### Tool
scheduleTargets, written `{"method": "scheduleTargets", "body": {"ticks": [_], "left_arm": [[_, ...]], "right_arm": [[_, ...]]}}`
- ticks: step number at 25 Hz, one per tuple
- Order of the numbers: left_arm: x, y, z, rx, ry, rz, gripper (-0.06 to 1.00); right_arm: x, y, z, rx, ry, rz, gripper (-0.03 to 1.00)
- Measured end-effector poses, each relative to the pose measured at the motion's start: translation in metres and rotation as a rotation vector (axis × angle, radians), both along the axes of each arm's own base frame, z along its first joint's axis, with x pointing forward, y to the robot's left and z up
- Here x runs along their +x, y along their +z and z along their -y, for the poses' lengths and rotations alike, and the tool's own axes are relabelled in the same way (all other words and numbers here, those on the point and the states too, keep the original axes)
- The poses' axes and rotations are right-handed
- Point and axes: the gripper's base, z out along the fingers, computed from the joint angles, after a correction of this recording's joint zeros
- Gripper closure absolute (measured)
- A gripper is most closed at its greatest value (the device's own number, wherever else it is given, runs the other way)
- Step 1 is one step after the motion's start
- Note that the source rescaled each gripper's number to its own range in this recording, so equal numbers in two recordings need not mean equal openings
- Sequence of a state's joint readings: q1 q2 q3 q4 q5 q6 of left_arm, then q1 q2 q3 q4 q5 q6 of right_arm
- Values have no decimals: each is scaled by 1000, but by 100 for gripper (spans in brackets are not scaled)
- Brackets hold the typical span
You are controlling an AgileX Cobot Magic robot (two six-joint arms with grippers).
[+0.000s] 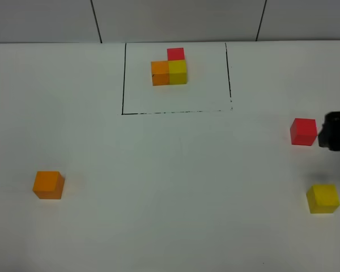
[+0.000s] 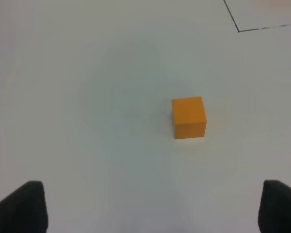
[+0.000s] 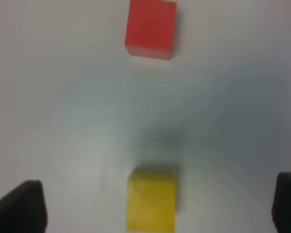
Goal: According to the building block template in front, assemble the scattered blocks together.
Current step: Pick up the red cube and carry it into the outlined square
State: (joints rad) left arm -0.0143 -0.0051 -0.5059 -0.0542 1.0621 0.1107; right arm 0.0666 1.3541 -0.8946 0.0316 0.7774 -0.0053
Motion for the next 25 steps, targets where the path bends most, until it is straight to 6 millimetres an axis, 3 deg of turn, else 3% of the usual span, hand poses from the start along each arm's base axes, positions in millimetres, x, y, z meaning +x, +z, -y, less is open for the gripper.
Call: {"method": "scheduleTargets", "body": {"ticks": [4,6,10,16,25], "left_arm": [[0,0,0,0,0,0,-5],[0,0,0,0,0,0,-5],[0,0,0,0,0,0,-5],[0,0,0,0,0,0,-6],[0,0,0,0,0,0,-5]], "right_arm": [[55,-36,-7,37,-17,-115,8],[74,-54,-10,42,-16,-160,8],[100,-71,-22,36,15,-188,8],[121,-83,-37,33,53,-198,8],[126,-84,-9,8,2,-213,8]]}}
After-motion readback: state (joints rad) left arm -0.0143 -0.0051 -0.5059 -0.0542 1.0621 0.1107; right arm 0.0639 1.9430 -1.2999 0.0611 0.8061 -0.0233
